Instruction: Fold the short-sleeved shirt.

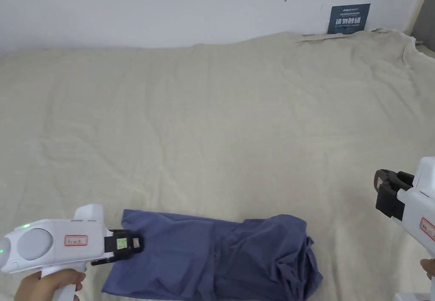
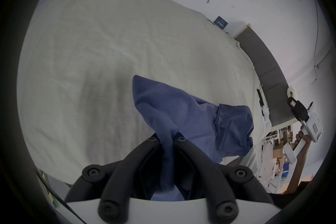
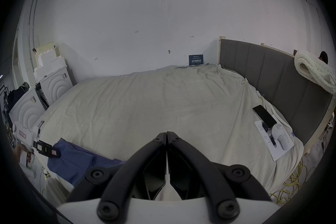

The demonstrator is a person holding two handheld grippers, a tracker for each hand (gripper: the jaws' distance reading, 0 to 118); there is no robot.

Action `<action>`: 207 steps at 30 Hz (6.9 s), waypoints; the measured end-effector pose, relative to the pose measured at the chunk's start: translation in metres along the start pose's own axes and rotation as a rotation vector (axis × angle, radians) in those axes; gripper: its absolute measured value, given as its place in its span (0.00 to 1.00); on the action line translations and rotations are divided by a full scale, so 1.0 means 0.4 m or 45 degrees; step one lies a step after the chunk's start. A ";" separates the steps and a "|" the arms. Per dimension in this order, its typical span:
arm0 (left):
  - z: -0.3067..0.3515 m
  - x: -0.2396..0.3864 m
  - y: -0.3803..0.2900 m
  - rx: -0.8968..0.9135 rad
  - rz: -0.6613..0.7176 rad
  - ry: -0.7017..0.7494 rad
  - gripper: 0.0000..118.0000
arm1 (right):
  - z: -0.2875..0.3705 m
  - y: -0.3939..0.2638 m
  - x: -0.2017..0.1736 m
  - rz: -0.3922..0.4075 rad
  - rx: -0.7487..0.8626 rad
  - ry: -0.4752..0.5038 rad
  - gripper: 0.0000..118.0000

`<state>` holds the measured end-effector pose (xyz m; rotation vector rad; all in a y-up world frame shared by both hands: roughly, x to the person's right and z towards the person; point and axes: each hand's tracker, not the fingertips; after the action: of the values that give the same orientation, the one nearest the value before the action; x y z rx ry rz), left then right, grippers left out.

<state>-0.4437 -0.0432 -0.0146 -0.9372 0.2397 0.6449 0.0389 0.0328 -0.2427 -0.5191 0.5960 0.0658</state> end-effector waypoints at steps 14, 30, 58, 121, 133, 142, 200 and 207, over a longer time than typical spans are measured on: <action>-0.034 0.316 0.054 -0.101 -0.291 -0.025 0.08 | 0.012 -0.008 0.018 -0.015 0.010 0.019 0.00; -0.394 0.650 -0.054 -0.357 -0.568 -0.029 0.08 | 0.052 -0.032 0.058 -0.049 0.023 -0.026 0.00; -0.159 0.464 -0.048 0.384 -0.394 0.006 0.61 | 0.063 -0.017 0.041 -0.018 0.024 -0.033 0.00; 0.007 0.528 -0.035 1.021 -0.516 0.056 0.00 | 0.118 0.035 -0.046 0.032 0.288 -0.050 0.00; 0.085 0.354 -0.052 1.127 -0.451 0.293 0.00 | 0.078 0.005 -0.127 0.158 0.425 -0.107 0.00; 0.093 0.304 -0.069 1.123 -0.406 0.329 0.00 | 0.082 0.002 -0.164 0.167 0.418 -0.111 0.00; -0.358 0.205 -0.049 -0.203 0.060 -0.327 0.77 | -0.263 -0.466 -0.265 0.119 -0.123 -0.033 0.00; -0.392 0.192 -0.030 -0.285 0.046 -0.378 0.43 | -0.265 -0.469 -0.259 0.121 -0.128 -0.024 0.00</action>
<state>-0.3632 -0.1438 -0.1332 -1.0378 -0.0819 0.8466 -0.0635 -0.1727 -0.1762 -0.5870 0.6013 0.1915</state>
